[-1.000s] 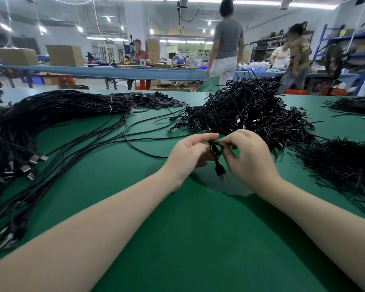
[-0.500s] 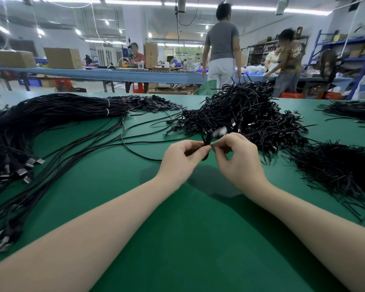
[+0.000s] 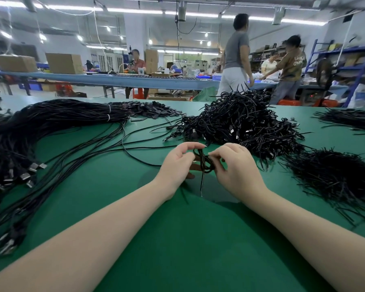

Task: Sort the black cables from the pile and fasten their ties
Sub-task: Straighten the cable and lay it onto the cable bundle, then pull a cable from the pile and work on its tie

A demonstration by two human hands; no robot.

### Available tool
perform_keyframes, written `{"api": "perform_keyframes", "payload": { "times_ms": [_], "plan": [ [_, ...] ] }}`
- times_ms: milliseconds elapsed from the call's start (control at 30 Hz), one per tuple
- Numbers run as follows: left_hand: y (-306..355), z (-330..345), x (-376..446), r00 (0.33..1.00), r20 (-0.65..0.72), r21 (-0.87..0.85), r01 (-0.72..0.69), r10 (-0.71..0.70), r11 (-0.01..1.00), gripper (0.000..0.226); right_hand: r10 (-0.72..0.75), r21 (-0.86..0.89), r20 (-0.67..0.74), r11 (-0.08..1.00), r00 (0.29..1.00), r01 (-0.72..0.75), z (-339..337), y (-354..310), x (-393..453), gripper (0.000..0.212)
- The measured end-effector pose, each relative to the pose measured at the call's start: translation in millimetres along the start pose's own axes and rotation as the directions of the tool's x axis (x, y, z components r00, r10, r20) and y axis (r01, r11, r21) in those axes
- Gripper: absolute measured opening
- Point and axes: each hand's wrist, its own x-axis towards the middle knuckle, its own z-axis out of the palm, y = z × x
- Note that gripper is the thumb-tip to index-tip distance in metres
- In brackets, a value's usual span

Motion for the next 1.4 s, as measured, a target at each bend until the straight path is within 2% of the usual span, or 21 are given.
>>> {"api": "perform_keyframes", "payload": {
  "times_ms": [67, 167, 267, 400, 500, 600, 667, 733, 800, 867, 933, 1000, 1100, 1167, 1233, 1300, 1367, 1400],
  "plan": [
    [-2, -1, 0, 0.998, 0.010, 0.088, -0.066, 0.065, 0.994, 0.046, 0.012, 0.033, 0.003, 0.999, 1.000, -0.012, 0, 1, 0, 0.006],
    [-2, -4, 0, 0.985, -0.023, 0.239, -0.159, 0.170, 0.958, 0.026, 0.015, 0.065, -0.022, 0.998, 1.000, -0.013, 2, 0, 1, 0.008],
    [-1, -1, 0, 0.990, -0.037, 0.262, -0.125, 0.140, 0.957, 0.007, 0.044, 0.068, -0.097, 0.997, 0.994, -0.037, 4, 0, 2, 0.008],
    [4, 3, -4, 0.997, 0.025, 0.202, -0.077, 0.073, 0.976, 0.023, -0.051, -0.021, -0.136, 0.999, 0.989, 0.049, 1, 2, 2, 0.007],
    [10, 0, -3, 0.990, 0.135, 0.031, 0.038, -0.042, 0.999, 0.032, -0.239, -0.175, -0.153, 0.962, 0.959, 0.212, -4, 2, 5, 0.009],
    [16, -11, 0, 0.922, 0.331, -0.084, 0.241, -0.201, 0.967, 0.032, -0.414, -0.266, -0.128, 0.890, 0.901, 0.370, -11, 2, 9, 0.014],
    [17, -18, 2, 0.887, 0.405, -0.125, 0.292, -0.220, 0.948, 0.032, -0.425, -0.235, -0.120, 0.890, 0.897, 0.390, -11, -3, 9, 0.010],
    [15, -20, 4, 0.887, 0.397, -0.132, 0.310, -0.237, 0.941, 0.041, -0.379, -0.189, -0.094, 0.915, 0.920, 0.358, -8, -7, 8, 0.008],
    [13, -19, 5, 0.895, 0.378, -0.157, 0.314, -0.237, 0.936, 0.051, -0.338, -0.201, -0.032, 0.924, 0.940, 0.326, -6, -7, 6, 0.020],
    [12, -18, 5, 0.889, 0.394, -0.149, 0.315, -0.236, 0.937, 0.053, -0.331, -0.218, -0.024, 0.923, 0.943, 0.318, -5, -7, 6, 0.020],
    [12, -17, 4, 0.887, 0.398, -0.122, 0.303, -0.233, 0.945, 0.054, -0.367, -0.183, -0.056, 0.918, 0.929, 0.351, -6, -6, 9, 0.012],
    [12, -16, 3, 0.906, 0.355, -0.118, 0.288, -0.230, 0.950, 0.061, -0.450, -0.153, -0.040, 0.885, 0.892, 0.439, -9, -2, 11, 0.015],
    [12, -15, 3, 0.935, 0.267, -0.136, 0.278, -0.235, 0.951, 0.070, -0.501, -0.211, -0.010, 0.847, 0.865, 0.488, -18, 8, 23, 0.018],
    [10, -15, 4, 0.951, 0.203, -0.196, 0.274, -0.235, 0.942, 0.070, -0.471, -0.298, -0.041, 0.847, 0.881, 0.439, -28, 18, 44, 0.017],
    [8, -17, 5, 0.961, 0.180, -0.217, 0.247, -0.210, 0.944, 0.067, -0.343, -0.369, -0.090, 0.883, 0.935, 0.288, -40, 30, 77, 0.016],
    [6, -16, 5, 0.965, 0.186, -0.170, 0.215, -0.183, 0.962, 0.063, -0.057, -0.437, -0.100, 0.900, 0.993, 0.007, -53, 48, 114, 0.023],
    [6, -13, 4, 0.970, 0.175, -0.126, 0.190, -0.167, 0.974, 0.061, 0.254, -0.592, -0.032, 0.774, 0.967, -0.223, -64, 62, 141, 0.035],
    [6, -12, 4, 0.973, 0.165, -0.108, 0.180, -0.161, 0.978, 0.061, 0.356, -0.666, 0.016, 0.701, 0.934, -0.255, -63, 62, 145, 0.036]
  ]
}}
